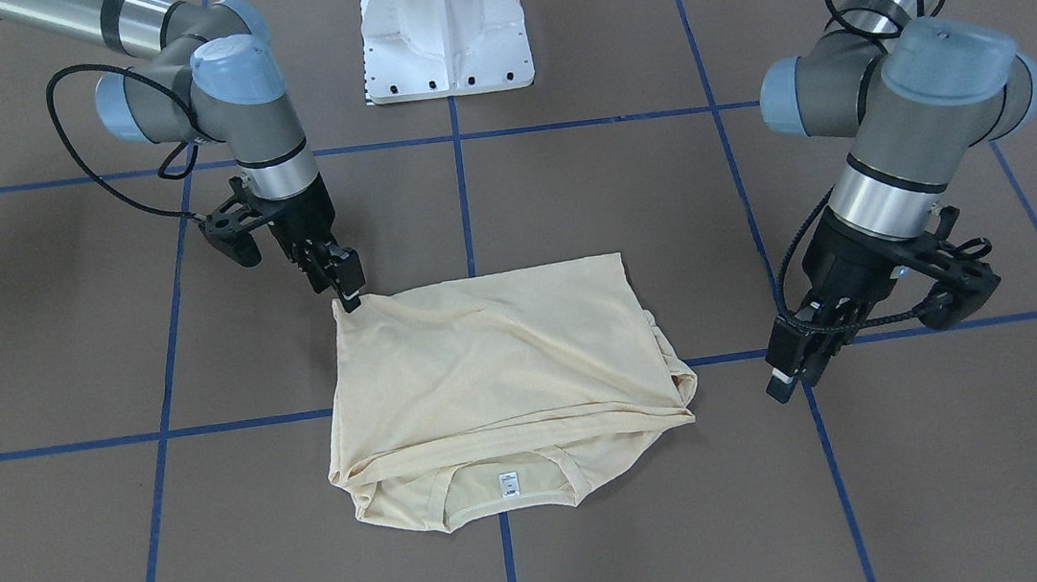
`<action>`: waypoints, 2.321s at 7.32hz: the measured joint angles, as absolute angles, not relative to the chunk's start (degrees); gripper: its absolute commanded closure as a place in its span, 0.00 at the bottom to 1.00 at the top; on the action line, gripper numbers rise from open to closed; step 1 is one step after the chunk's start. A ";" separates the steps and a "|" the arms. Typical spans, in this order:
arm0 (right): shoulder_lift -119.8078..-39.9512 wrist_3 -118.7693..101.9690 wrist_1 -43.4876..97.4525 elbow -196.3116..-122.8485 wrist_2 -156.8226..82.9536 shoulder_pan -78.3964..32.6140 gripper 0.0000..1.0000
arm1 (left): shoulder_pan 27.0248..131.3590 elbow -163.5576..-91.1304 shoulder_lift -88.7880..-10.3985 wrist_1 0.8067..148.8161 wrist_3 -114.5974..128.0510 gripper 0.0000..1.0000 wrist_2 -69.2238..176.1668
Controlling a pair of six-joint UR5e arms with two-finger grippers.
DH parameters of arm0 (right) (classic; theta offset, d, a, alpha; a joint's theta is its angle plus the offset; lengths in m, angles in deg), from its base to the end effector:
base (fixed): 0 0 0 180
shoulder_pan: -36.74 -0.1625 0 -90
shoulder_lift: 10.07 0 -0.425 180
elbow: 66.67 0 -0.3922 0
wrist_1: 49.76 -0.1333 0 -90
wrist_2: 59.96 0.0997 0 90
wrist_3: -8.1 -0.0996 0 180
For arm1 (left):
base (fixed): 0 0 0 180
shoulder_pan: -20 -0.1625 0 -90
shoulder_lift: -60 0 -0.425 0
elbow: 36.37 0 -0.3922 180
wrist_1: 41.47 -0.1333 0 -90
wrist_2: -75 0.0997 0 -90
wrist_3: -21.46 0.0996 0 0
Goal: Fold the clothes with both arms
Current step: 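Raise the left gripper away while the right gripper grasps the folded shirt's side, then drag the folded shirt with the right gripper toward the robot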
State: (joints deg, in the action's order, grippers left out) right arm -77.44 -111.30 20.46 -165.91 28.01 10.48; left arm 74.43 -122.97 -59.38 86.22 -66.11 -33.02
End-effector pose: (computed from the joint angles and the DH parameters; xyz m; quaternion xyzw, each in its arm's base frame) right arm -0.5103 -0.4043 0.3313 0.0040 -0.4358 0.4270 0.7923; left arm 0.3181 -0.6210 0.3137 0.1310 0.5215 -0.2936 0.7904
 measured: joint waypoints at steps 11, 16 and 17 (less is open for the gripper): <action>-83.27 -111.47 47.72 -192.41 34.88 24.50 0.93 | 74.08 -121.25 -59.70 87.03 -62.75 0.44 -33.23; -83.86 -113.34 52.61 -195.94 35.09 33.02 0.00 | 71.40 -126.60 -59.49 86.90 -64.45 0.06 -40.04; -83.72 -113.34 52.62 -196.06 35.16 30.96 0.00 | 69.12 -129.41 -58.47 86.61 -66.92 0.11 -40.57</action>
State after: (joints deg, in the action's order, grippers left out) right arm -83.72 -113.34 52.62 -196.06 35.16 30.96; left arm 69.12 -129.41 -58.47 86.61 -66.92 -40.57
